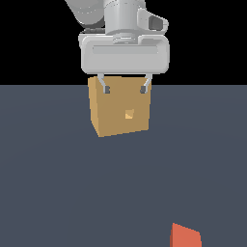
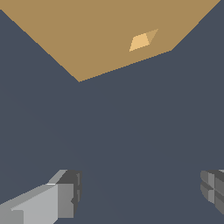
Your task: Insert the peg into the horizontal hole in a box.
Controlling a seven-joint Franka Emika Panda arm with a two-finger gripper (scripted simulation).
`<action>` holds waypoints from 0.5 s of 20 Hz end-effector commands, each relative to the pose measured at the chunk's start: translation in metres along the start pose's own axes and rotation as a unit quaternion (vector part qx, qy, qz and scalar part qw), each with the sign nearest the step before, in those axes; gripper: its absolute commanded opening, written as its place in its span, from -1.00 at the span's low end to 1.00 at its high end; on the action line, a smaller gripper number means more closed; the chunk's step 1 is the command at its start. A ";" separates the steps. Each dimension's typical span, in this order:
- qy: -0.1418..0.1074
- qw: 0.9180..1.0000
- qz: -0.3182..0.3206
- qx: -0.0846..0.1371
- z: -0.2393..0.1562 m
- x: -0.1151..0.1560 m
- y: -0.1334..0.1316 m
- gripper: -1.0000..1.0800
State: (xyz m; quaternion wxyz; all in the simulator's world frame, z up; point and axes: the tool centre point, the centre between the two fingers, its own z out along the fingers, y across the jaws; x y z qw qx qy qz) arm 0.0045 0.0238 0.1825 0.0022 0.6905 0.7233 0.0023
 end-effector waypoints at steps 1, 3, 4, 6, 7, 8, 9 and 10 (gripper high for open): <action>0.000 1.000 0.000 0.000 0.000 0.000 0.000 0.92; 0.000 1.000 0.001 0.000 0.001 -0.003 0.000 0.92; 0.000 1.000 0.003 0.000 0.002 -0.006 0.001 0.92; 0.000 1.000 0.009 0.000 0.005 -0.016 0.003 0.92; 0.000 1.000 0.013 0.000 0.008 -0.023 0.004 0.92; -0.001 1.000 0.017 0.000 0.010 -0.032 0.005 0.92; -0.001 1.000 0.023 0.000 0.013 -0.041 0.006 0.92; -0.001 1.000 0.028 0.000 0.017 -0.052 0.008 0.92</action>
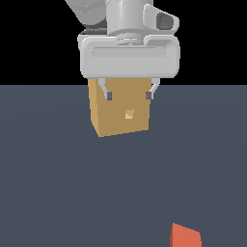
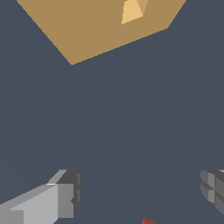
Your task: Insert the peg into the horizontal hole in a box.
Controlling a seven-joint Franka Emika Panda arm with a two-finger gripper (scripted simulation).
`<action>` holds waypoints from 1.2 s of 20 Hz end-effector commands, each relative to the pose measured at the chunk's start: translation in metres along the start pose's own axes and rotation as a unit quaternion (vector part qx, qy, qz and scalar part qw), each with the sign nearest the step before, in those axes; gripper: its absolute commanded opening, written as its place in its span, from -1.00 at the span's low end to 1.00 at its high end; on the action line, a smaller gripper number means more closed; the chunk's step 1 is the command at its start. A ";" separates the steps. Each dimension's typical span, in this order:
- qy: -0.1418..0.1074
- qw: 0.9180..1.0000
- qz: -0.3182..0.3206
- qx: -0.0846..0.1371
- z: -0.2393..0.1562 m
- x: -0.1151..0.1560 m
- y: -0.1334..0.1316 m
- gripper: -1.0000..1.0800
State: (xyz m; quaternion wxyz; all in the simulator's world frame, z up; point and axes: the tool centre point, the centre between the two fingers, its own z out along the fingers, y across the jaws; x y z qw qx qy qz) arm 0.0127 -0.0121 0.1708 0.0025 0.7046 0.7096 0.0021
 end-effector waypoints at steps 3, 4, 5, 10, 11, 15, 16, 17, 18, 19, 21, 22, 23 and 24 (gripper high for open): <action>-0.001 1.000 0.029 0.001 0.017 -0.053 0.007 0.92; -0.001 0.999 0.037 0.001 0.021 -0.067 0.009 0.92; -0.001 0.999 0.045 0.001 0.026 -0.081 0.011 0.92; -0.002 0.996 0.089 0.002 0.051 -0.161 0.015 0.92; -0.002 0.995 0.098 0.002 0.057 -0.177 0.015 0.92; -0.001 0.991 0.131 0.002 0.076 -0.238 0.013 0.92; -0.001 0.990 0.138 0.002 0.080 -0.251 0.012 0.92; -0.001 0.989 0.145 0.003 0.084 -0.262 0.012 0.92; -0.001 0.989 0.150 0.003 0.087 -0.272 0.011 0.92; -0.001 0.988 0.156 0.003 0.090 -0.282 0.010 0.92; -0.001 0.986 0.164 0.003 0.095 -0.297 0.008 0.92; -0.001 0.986 0.168 0.003 0.097 -0.304 0.007 0.92; -0.001 0.985 0.171 0.003 0.099 -0.310 0.007 0.92; -0.001 0.985 0.174 0.003 0.101 -0.315 0.006 0.92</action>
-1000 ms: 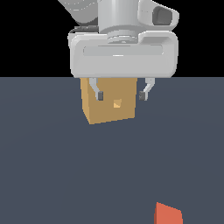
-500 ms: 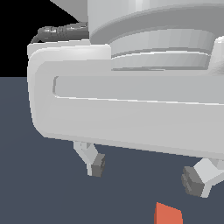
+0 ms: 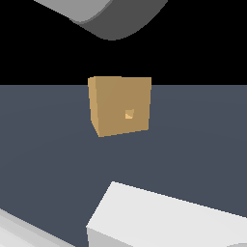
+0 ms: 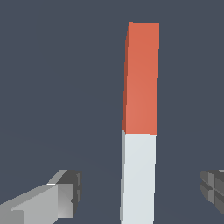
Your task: Insert the peg into the horizontal hole in a box.
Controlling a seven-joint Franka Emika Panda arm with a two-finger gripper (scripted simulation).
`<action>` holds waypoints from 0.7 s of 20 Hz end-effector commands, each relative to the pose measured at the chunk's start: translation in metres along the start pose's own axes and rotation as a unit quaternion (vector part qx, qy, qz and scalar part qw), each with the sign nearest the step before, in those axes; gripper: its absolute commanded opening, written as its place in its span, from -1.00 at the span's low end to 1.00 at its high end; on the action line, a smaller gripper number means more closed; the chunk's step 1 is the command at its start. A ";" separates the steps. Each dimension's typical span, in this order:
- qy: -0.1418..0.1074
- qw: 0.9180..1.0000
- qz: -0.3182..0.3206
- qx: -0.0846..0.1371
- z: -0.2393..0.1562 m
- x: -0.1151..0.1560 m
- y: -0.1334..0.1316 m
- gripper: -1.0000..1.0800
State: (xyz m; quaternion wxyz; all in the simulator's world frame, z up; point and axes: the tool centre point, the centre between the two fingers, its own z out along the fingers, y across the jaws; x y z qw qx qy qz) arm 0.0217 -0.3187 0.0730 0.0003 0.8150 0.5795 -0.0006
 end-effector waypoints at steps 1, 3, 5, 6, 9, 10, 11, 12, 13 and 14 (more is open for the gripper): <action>0.001 1.000 0.007 0.000 0.004 -0.012 0.004 0.92; 0.001 1.000 0.011 0.000 0.006 -0.019 0.005 0.92; 0.001 1.000 0.013 0.000 0.007 -0.023 0.006 0.92; 0.001 1.000 0.014 0.000 0.008 -0.024 0.006 0.92; 0.000 1.000 0.014 0.000 0.008 -0.025 0.006 0.92; 0.000 1.000 0.014 0.000 0.008 -0.025 0.006 0.92; 0.000 1.000 0.014 0.000 0.009 -0.025 0.006 0.92; 0.000 1.000 0.014 0.000 0.012 -0.025 0.006 0.92; 0.000 1.000 0.014 0.000 0.014 -0.025 0.006 0.92; 0.000 1.000 0.014 0.000 0.018 -0.025 0.006 0.92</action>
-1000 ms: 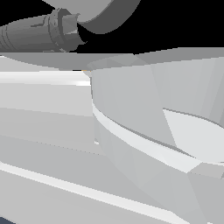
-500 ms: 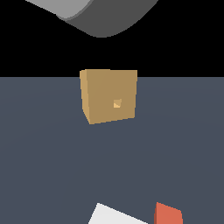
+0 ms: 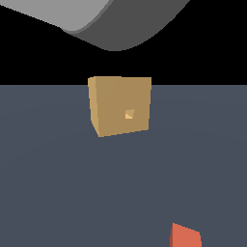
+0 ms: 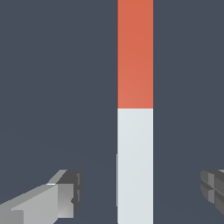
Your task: Insert the peg into the horizontal hole in a box.
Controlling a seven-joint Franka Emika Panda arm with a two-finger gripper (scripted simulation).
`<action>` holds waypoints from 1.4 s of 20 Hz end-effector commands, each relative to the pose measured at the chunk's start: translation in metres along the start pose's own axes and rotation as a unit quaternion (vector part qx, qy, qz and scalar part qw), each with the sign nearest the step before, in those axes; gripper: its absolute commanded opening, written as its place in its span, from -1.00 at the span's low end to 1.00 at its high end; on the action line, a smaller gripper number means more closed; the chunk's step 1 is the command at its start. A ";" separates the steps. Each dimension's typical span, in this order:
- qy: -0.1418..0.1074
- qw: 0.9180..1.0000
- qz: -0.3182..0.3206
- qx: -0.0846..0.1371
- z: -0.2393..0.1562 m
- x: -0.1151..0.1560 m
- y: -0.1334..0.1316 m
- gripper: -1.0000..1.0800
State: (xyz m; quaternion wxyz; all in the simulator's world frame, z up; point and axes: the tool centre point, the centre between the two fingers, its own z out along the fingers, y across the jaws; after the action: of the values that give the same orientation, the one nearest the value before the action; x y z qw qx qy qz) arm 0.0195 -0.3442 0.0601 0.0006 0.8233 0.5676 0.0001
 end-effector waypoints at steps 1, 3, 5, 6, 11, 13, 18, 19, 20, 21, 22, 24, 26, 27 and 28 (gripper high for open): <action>0.000 1.000 0.000 0.001 0.009 0.000 -0.001 0.92; 0.000 1.000 0.000 0.001 0.020 0.000 -0.001 0.92; 0.000 1.000 0.000 0.001 0.032 0.000 -0.001 0.92; 0.000 1.000 0.001 0.001 0.036 0.000 -0.001 0.92; 0.000 1.000 0.001 0.001 0.046 0.000 0.000 0.92; 0.000 1.000 0.001 0.001 0.045 -0.001 0.000 0.92; 0.000 1.000 0.001 0.001 0.045 -0.001 0.000 -1.00; 0.000 1.000 0.001 0.001 0.045 -0.001 0.000 -1.00; 0.000 1.000 0.001 0.001 0.045 -0.001 0.000 -1.00; 0.000 1.000 0.001 0.001 0.045 -0.001 0.000 -1.00; 0.000 1.000 0.001 0.001 0.045 -0.001 0.000 -1.00; 0.000 1.000 0.000 0.001 0.045 0.000 0.000 -1.00; 0.000 1.000 -0.002 0.001 0.045 0.002 0.001 -1.00; 0.000 1.000 -0.005 0.001 0.044 0.005 0.001 -1.00; 0.000 1.000 -0.010 0.001 0.044 0.010 0.002 -1.00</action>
State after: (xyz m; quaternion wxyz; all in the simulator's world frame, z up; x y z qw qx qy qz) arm 0.0212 -0.3416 0.0149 -0.0006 0.8211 0.5707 -0.0010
